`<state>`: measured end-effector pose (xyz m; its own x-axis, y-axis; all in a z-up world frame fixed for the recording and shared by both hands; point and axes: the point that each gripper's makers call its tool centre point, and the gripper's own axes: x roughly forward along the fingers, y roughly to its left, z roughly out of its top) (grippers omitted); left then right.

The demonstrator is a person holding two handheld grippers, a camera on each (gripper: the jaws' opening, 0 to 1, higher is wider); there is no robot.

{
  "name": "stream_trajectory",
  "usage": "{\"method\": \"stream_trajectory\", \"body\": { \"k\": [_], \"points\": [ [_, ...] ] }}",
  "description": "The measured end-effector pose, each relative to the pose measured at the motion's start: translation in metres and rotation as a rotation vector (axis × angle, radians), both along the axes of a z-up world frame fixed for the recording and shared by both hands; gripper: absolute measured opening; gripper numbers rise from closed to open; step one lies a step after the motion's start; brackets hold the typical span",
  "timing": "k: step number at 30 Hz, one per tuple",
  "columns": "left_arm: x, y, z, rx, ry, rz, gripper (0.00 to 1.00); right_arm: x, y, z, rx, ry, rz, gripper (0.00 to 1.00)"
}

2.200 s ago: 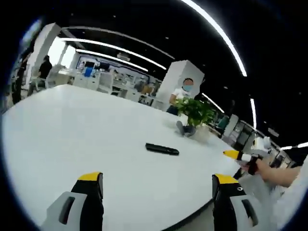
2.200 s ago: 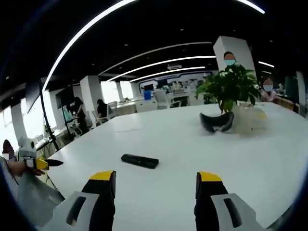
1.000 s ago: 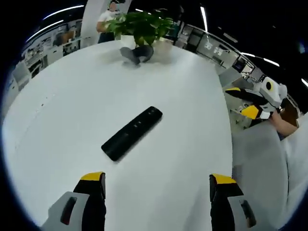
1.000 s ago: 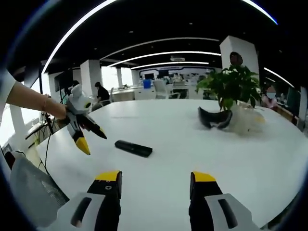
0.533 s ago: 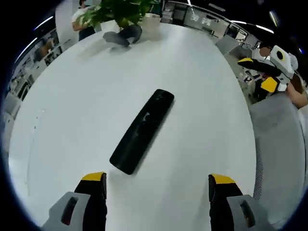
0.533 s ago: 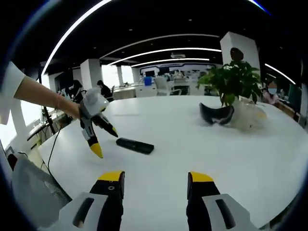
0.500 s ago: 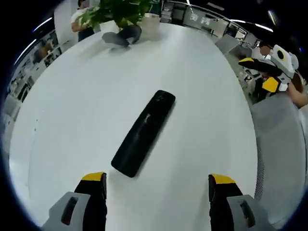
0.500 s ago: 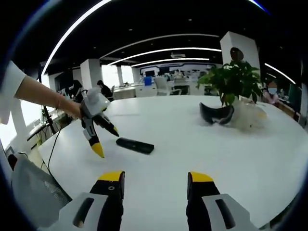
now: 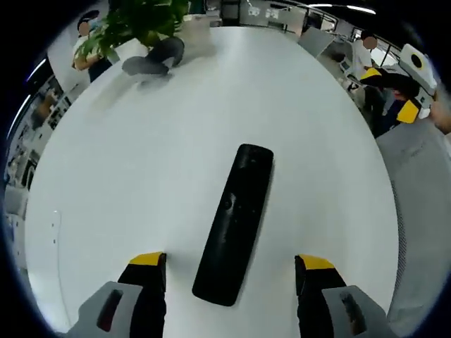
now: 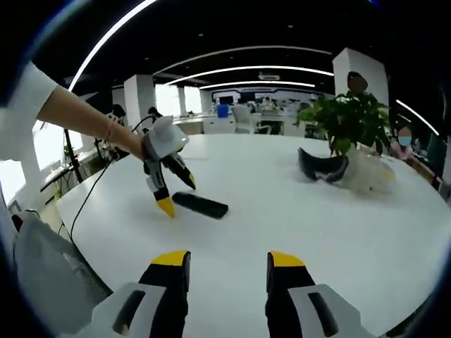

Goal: Press the specified remote control buttons in sequence, fully releasing each button before pressing the next.

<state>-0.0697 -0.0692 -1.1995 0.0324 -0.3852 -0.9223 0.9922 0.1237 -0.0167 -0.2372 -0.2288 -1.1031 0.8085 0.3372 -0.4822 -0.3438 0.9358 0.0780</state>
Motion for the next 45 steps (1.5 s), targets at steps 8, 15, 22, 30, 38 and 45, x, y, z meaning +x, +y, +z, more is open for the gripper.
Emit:
{"method": "stream_trajectory", "body": {
  "k": [8, 15, 22, 30, 38, 45],
  "points": [
    [0.006, -0.002, 0.001, -0.013, -0.002, -0.027, 0.7, 0.001, -0.002, 0.001, 0.03, 0.002, -0.016, 0.37],
    [0.0, -0.002, 0.003, -0.029, -0.007, -0.059, 0.52, 0.0, -0.001, 0.0, 0.036, 0.008, -0.007, 0.34],
    [0.0, -0.002, 0.002, -0.012, -0.023, -0.056, 0.26, 0.0, 0.002, 0.001, 0.038, 0.005, 0.004, 0.32],
    [-0.002, 0.0, 0.003, 0.018, -0.027, -0.022, 0.24, -0.001, 0.003, 0.0, 0.032, 0.011, 0.008, 0.31],
    [-0.014, 0.003, 0.003, 0.072, -0.03, -0.02, 0.24, -0.001, 0.005, -0.001, 0.029, 0.014, 0.019, 0.31],
    [-0.032, 0.007, 0.004, 0.099, -0.033, -0.068, 0.24, -0.002, 0.003, -0.001, 0.023, 0.016, 0.012, 0.31]
  ]
}}
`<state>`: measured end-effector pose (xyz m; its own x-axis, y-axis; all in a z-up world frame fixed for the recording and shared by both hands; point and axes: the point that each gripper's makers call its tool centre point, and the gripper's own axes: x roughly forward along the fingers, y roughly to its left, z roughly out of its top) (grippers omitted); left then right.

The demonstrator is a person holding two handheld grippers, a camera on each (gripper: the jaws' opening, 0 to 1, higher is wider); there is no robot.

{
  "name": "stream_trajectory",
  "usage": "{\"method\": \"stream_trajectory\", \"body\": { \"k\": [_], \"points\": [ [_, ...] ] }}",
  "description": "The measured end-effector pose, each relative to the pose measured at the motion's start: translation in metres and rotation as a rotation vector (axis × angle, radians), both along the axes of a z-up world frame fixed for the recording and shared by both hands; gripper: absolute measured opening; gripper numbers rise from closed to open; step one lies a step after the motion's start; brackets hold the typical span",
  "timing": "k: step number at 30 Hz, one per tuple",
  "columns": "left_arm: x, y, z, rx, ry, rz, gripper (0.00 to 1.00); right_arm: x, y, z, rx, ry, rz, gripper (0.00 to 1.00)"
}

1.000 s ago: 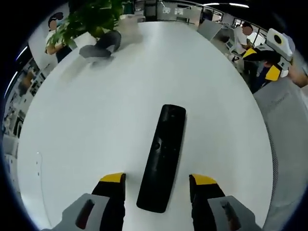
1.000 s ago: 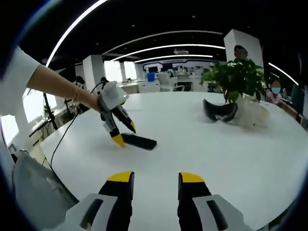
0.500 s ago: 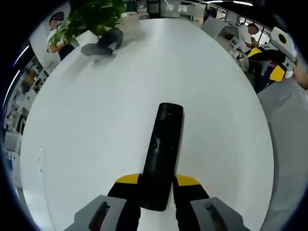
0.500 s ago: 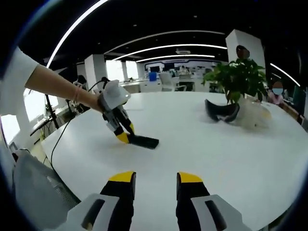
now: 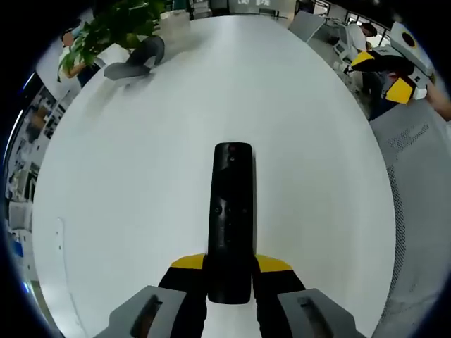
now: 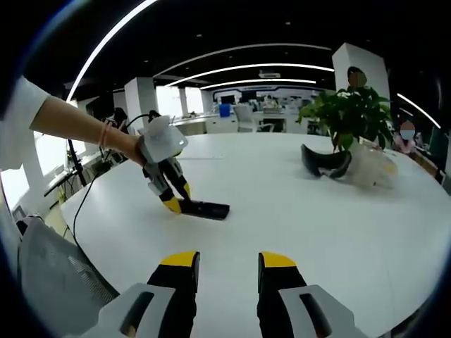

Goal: Press the specified remote control buttons in sequence, fully releasing each button before pressing the next.

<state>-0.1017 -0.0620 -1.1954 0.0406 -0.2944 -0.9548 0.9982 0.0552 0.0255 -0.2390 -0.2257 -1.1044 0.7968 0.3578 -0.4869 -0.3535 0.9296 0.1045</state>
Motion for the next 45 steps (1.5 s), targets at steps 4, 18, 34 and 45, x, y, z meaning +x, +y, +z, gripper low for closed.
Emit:
{"method": "stream_trajectory", "body": {
  "k": [4, 18, 34, 45],
  "points": [
    [-0.01, 0.003, 0.0, 0.004, 0.0, -0.003, 0.24, 0.0, 0.0, -0.001, 0.002, 0.004, -0.001, 0.3],
    [-0.041, 0.012, 0.0, -0.001, -0.006, 0.002, 0.24, -0.002, 0.003, -0.003, -0.013, 0.019, 0.02, 0.3],
    [-0.07, 0.019, 0.0, -0.003, -0.007, 0.02, 0.24, -0.004, 0.008, -0.005, -0.023, 0.025, 0.053, 0.29],
    [-0.098, 0.024, -0.001, 0.002, -0.011, 0.029, 0.24, -0.006, 0.012, -0.009, -0.041, 0.044, 0.076, 0.29]
  ]
}}
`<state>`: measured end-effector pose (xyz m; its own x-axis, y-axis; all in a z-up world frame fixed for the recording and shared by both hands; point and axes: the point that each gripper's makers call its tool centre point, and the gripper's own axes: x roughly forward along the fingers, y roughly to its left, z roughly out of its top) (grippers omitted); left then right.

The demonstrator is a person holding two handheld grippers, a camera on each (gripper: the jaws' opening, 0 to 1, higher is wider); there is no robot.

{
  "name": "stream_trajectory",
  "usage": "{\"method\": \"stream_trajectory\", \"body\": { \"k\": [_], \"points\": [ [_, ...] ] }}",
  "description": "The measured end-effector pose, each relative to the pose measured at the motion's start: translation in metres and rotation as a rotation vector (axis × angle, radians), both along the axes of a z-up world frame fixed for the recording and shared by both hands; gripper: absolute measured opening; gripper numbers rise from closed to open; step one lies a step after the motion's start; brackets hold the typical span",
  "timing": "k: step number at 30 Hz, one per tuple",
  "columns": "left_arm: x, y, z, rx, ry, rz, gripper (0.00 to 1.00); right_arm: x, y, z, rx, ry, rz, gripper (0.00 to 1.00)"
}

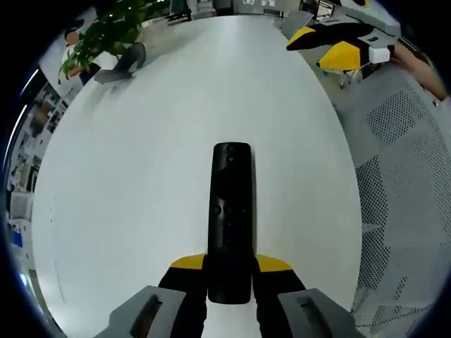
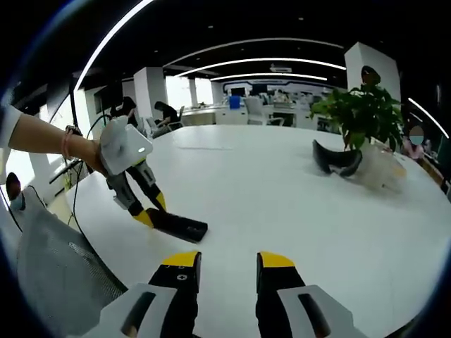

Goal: Press the specified remote control buttons in sequence, fully releasing each button before pressing the next.

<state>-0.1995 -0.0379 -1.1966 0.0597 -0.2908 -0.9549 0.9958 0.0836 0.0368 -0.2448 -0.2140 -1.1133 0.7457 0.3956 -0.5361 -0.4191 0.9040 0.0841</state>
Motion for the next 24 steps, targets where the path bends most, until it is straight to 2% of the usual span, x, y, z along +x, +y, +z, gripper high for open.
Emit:
{"method": "stream_trajectory", "body": {
  "k": [24],
  "points": [
    [-0.05, 0.01, 0.001, -0.028, 0.0, 0.004, 0.24, -0.008, 0.003, -0.012, -0.029, 0.06, 0.026, 0.28]
  ]
}}
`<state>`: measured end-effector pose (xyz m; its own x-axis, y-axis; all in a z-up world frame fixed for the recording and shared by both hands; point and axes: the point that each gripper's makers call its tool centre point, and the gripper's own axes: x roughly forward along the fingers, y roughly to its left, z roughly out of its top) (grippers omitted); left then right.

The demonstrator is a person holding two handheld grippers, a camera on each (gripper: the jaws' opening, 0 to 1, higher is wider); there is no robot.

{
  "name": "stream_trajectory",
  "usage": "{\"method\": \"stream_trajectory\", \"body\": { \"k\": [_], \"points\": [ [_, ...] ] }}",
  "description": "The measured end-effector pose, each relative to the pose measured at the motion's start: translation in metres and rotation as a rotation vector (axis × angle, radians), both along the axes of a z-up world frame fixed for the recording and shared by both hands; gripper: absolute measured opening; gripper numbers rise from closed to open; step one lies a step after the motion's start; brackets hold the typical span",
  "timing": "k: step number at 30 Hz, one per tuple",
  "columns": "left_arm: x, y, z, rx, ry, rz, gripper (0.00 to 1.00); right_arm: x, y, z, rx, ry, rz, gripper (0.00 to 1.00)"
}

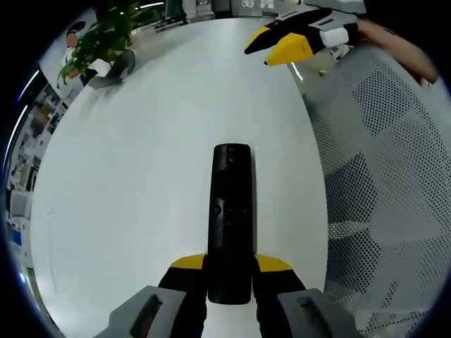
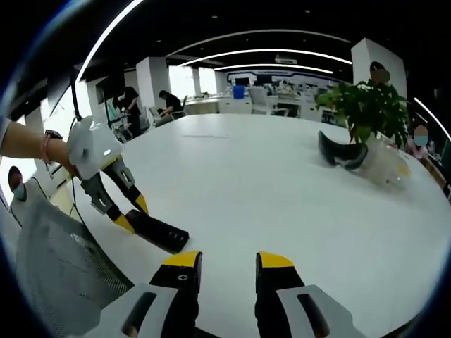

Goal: Press the specified remote control buttons in sequence, fully releasing each button before pressing the next.

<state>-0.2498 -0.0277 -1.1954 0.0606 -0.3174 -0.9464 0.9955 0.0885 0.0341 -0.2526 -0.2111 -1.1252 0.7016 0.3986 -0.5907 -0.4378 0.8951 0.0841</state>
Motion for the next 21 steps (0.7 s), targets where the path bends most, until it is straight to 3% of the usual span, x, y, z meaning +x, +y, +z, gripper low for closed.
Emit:
{"method": "stream_trajectory", "body": {
  "k": [8, 14, 21],
  "points": [
    [-0.008, 0.002, 0.001, -0.003, 0.003, -0.007, 0.24, -0.001, -0.001, -0.001, 0.006, 0.009, -0.009, 0.27],
    [-0.018, 0.002, 0.0, 0.05, -0.001, -0.038, 0.24, -0.001, 0.0, -0.002, 0.001, 0.014, 0.003, 0.27],
    [-0.018, 0.005, 0.0, 0.053, 0.012, -0.052, 0.24, -0.002, 0.004, -0.004, -0.018, 0.026, 0.028, 0.27]
  ]
}}
